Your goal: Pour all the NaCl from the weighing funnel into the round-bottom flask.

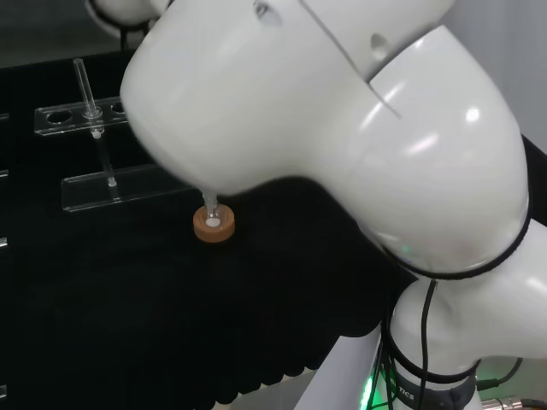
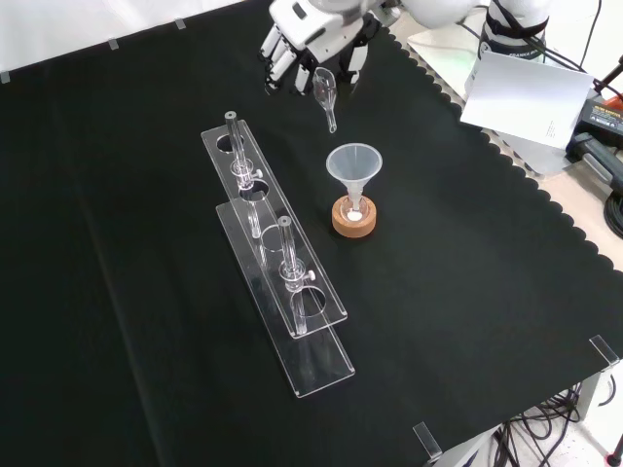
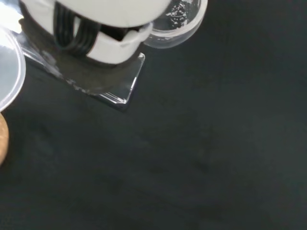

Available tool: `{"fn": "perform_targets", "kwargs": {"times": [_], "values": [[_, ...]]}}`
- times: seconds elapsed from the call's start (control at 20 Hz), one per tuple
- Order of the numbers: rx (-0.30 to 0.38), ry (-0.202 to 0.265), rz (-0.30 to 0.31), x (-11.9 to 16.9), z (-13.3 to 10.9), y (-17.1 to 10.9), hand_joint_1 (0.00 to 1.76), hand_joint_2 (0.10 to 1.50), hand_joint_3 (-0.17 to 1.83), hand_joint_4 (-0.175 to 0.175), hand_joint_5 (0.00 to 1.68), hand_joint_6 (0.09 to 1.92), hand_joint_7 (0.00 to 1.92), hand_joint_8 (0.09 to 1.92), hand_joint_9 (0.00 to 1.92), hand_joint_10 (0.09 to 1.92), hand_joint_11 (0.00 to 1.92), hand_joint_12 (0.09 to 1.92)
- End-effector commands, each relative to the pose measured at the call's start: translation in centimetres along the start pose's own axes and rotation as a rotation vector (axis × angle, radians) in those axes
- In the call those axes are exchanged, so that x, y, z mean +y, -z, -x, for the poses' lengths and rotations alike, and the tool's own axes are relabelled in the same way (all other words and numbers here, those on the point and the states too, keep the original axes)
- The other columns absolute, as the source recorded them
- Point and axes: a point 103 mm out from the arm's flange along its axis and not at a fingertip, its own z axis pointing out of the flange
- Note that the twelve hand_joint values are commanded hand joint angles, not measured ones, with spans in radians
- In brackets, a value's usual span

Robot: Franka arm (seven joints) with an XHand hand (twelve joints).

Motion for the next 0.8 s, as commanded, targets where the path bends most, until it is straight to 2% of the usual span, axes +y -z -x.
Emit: {"fn": "perform_targets", "kwargs": {"times": [0.05,0.8], "values": [[0.171,-0.011,0.003,0.1,2.3,-0.9,1.12,0.65,0.66,0.175,1.28,0.67,0.55,0.63,0.91,0.35,0.75,1.09],[0.305,-0.057,0.013,-0.4,6.0,-1.2,1.12,0.65,0.66,0.175,1.28,0.67,0.55,0.63,0.91,0.35,0.75,1.09]]}}
